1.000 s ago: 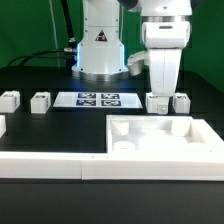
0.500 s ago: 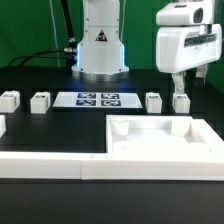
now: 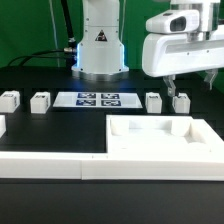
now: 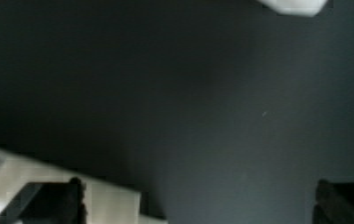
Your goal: Assemble square table
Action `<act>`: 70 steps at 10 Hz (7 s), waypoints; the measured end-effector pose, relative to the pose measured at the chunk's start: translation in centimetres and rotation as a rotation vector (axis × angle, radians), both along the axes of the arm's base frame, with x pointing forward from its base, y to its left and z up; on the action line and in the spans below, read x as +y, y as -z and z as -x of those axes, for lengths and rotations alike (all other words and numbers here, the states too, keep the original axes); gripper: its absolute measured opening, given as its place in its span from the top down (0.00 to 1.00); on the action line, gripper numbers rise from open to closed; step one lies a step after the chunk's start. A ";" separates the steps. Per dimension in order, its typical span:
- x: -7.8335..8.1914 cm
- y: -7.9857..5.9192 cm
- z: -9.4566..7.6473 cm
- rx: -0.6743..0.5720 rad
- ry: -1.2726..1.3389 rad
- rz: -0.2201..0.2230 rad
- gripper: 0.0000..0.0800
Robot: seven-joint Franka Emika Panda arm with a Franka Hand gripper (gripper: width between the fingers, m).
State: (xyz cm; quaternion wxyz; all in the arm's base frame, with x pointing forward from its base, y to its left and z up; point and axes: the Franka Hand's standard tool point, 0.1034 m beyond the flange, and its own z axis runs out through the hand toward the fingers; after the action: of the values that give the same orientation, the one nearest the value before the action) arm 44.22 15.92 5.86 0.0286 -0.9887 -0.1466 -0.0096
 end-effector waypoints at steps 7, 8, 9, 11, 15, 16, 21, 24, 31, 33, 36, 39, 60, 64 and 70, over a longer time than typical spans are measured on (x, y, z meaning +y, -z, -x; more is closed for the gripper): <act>0.8 1.8 1.7 0.172 0.346 0.012 0.19; 1.0 1.4 2.6 0.307 0.353 0.056 0.19; 1.1 1.1 2.7 0.396 0.347 0.084 0.19; 1.2 1.1 3.4 0.539 0.335 0.130 0.19; 0.8 1.6 3.9 0.712 0.323 0.173 0.19; 0.6 1.6 4.3 0.776 0.317 0.190 0.19; 2.5 4.1 7.1 0.946 0.353 0.197 0.19; 2.4 4.5 7.3 0.957 0.357 0.198 0.19; 2.4 4.5 7.4 0.957 0.356 0.197 0.64; 2.4 4.5 7.4 0.957 0.356 0.197 0.64; 2.3 4.4 7.2 0.954 0.357 0.195 0.64; -1.4 -2.0 2.8 0.886 0.334 0.122 0.64; -4.1 -9.7 -14.2 -0.489 0.332 -0.160 0.63; -2.5 -8.1 -12.5 -0.519 0.281 -0.157 0.63; -6.0 -6.4 -16.5 -0.536 0.184 -0.063 0.63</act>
Offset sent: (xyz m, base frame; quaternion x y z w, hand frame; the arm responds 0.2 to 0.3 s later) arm 0.0000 0.0000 0.0000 0.0000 0.0000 0.0650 0.9979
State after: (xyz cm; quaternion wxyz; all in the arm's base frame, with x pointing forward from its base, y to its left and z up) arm 60.74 9.88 12.26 0.0184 -0.9587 -0.0581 -0.2779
